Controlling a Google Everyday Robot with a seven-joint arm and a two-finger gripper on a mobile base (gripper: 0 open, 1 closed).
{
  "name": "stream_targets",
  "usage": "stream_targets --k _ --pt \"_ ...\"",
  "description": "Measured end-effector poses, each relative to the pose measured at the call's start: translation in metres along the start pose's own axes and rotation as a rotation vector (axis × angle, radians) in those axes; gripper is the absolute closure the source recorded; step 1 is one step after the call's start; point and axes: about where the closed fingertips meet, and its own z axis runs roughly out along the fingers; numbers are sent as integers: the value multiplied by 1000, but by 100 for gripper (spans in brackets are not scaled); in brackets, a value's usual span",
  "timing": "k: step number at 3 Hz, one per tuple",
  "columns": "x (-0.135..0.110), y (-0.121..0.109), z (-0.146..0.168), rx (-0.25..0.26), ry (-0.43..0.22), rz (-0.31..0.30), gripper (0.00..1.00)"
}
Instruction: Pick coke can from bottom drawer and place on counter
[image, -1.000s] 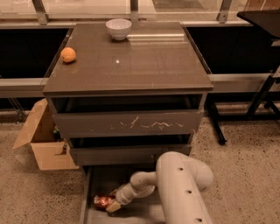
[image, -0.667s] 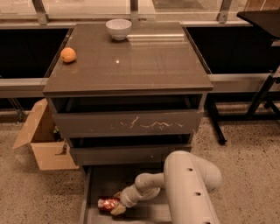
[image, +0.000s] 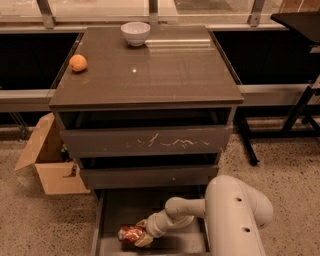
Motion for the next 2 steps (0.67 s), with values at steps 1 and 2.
stream_targets --k 1,2 --pt "-3 3 -7 14 -13 -13 100" --pt "-15 10 -38 67 -28 -59 100"
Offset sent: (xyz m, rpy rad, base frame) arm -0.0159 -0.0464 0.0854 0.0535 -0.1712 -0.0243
